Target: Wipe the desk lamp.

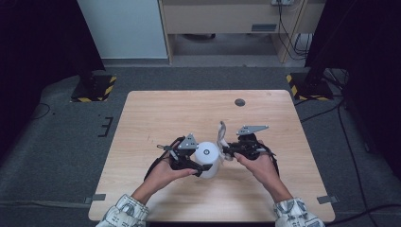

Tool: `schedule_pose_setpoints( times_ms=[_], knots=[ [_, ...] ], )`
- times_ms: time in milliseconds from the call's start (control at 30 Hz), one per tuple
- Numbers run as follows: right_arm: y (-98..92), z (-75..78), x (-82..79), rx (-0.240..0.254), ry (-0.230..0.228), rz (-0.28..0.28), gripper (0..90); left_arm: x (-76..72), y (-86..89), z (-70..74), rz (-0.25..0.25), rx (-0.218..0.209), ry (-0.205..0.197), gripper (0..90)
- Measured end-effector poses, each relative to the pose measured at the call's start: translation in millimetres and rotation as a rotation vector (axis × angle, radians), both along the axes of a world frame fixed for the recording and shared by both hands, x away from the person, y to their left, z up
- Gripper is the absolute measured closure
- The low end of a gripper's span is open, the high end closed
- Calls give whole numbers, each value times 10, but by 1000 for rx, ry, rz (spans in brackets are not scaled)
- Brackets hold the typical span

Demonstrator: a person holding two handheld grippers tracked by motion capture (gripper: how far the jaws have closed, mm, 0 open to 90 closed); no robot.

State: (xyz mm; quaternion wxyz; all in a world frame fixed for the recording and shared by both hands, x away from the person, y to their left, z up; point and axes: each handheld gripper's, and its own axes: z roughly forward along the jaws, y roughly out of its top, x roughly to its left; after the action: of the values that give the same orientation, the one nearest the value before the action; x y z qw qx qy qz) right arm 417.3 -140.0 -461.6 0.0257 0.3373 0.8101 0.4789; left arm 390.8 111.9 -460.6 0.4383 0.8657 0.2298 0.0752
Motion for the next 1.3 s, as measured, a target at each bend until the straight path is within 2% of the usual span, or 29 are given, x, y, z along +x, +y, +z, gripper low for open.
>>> schedule_pose_setpoints(
  times_ms=[200, 267, 333, 467, 533, 567, 667, 700, 733, 767, 800, 900, 967, 1000, 1033, 1067, 1167, 1300],
  knots=[
    [60, -266, 25, -93, 54, 3, 770, 5, 6, -2, -6, 0, -3, 80],
    [52, -310, -36, -124, 64, 12, 770, 3, 9, -1, -9, 4, -5, 81],
    [41, -306, -75, -128, 66, 18, 770, 2, 9, 0, -10, 5, -6, 81],
    [-12, -266, -279, -112, 66, 58, 770, 5, 7, -1, -11, 5, -6, 81],
    [-6, -266, -385, -102, 70, 85, 770, 6, 8, -1, -11, 6, -6, 81],
    [29, -266, -465, -106, 64, 119, 769, 4, 6, 0, -12, 6, -7, 81],
    [59, -221, -511, -104, 51, 130, 770, 0, 3, 0, -12, 6, -6, 81],
    [63, -181, -522, -93, 39, 130, 769, 0, 3, 0, -12, 6, -6, 81],
    [44, -79, -535, -62, 14, 120, 769, 1, 4, 0, -13, 6, -7, 81],
    [44, -79, -535, -62, 14, 120, 769, 2, 4, 0, -15, 6, -6, 81],
    [5, 7, -532, -27, -10, 104, 770, 4, 5, 0, -16, 6, -7, 81],
    [-18, 24, -512, -15, -14, 93, 769, 7, 7, -1, -18, 6, -7, 81],
    [-13, -31, -493, -31, -1, 90, 769, 5, 5, 0, -16, 6, -6, 81],
    [3, -74, -489, -55, 11, 88, 769, 4, 3, 0, -16, 5, -6, 81],
    [38, -167, -485, -103, 31, 93, 769, 5, 1, 1, -17, 7, -6, 81],
    [38, -167, -485, -103, 31, 93, 769, 5, 1, 1, -17, 7, -6, 81],
    [132, -260, -531, -144, 51, 125, 767, 9, 6, 3, -20, 7, -3, 81],
    [149, -224, -558, -144, 40, 134, 766, 13, 27, 16, -18, -5, 4, 78]
  ],
)
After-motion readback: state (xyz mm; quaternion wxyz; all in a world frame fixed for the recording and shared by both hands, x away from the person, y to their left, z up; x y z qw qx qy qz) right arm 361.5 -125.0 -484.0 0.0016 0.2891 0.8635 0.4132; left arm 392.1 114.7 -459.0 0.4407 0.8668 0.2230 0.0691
